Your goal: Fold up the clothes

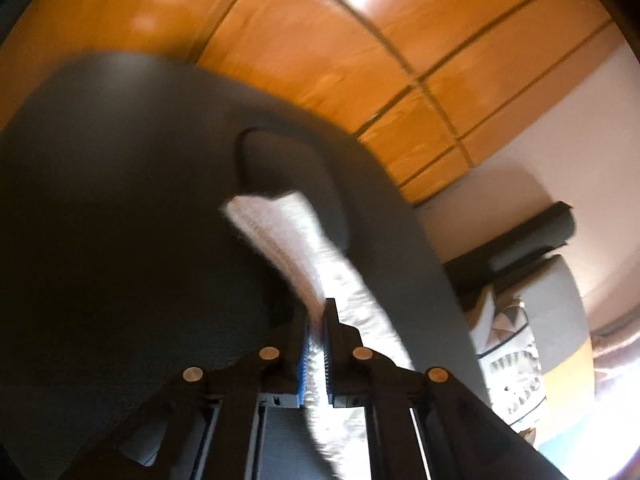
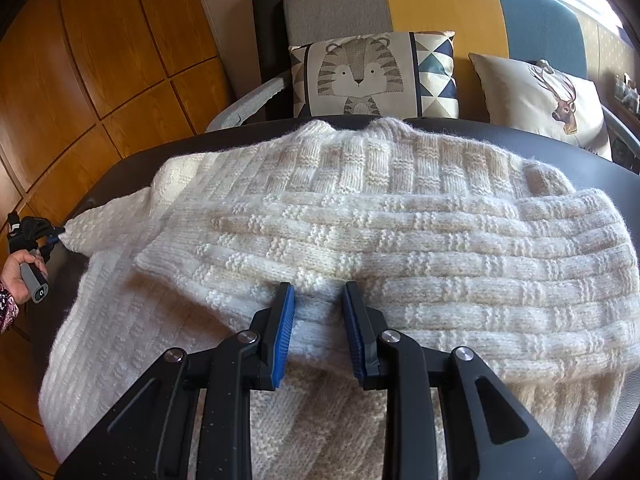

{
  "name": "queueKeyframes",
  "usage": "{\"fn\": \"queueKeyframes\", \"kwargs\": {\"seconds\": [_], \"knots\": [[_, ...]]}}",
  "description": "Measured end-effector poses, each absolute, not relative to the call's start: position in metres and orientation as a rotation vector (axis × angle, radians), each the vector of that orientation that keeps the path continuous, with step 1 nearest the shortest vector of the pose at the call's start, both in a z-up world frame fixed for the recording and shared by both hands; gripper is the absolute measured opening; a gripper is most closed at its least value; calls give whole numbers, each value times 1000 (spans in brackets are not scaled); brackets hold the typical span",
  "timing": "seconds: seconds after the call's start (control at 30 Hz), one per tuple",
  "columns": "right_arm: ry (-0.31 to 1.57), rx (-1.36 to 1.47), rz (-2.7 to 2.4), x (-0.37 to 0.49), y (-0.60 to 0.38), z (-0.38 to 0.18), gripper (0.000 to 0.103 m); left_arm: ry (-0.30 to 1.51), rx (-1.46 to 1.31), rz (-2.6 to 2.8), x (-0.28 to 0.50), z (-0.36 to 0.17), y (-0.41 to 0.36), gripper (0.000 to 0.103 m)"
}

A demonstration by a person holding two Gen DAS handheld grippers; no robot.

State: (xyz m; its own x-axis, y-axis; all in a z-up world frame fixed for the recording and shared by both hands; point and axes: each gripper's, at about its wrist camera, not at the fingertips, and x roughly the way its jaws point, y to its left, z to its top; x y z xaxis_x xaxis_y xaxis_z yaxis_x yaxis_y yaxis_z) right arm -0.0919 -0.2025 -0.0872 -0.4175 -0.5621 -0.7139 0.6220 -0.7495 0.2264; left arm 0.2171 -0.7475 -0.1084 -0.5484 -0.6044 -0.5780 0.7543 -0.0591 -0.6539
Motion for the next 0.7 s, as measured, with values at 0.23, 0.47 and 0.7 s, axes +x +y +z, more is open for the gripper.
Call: {"fn": "queueKeyframes", "kwargs": {"seconds": [0.23, 0.47, 0.7], "knots": [[73, 1066, -2164, -93, -201, -87, 27, 1189, 61, -1978, 193, -56, -720, 5], [45, 1072, -2151, -96, -198, -87, 27, 1076, 87, -2320, 140, 9, -652, 5], [-25, 1121, -2094, -105, -192, -85, 28, 1000, 118, -2616, 90, 53, -557, 5]]}}
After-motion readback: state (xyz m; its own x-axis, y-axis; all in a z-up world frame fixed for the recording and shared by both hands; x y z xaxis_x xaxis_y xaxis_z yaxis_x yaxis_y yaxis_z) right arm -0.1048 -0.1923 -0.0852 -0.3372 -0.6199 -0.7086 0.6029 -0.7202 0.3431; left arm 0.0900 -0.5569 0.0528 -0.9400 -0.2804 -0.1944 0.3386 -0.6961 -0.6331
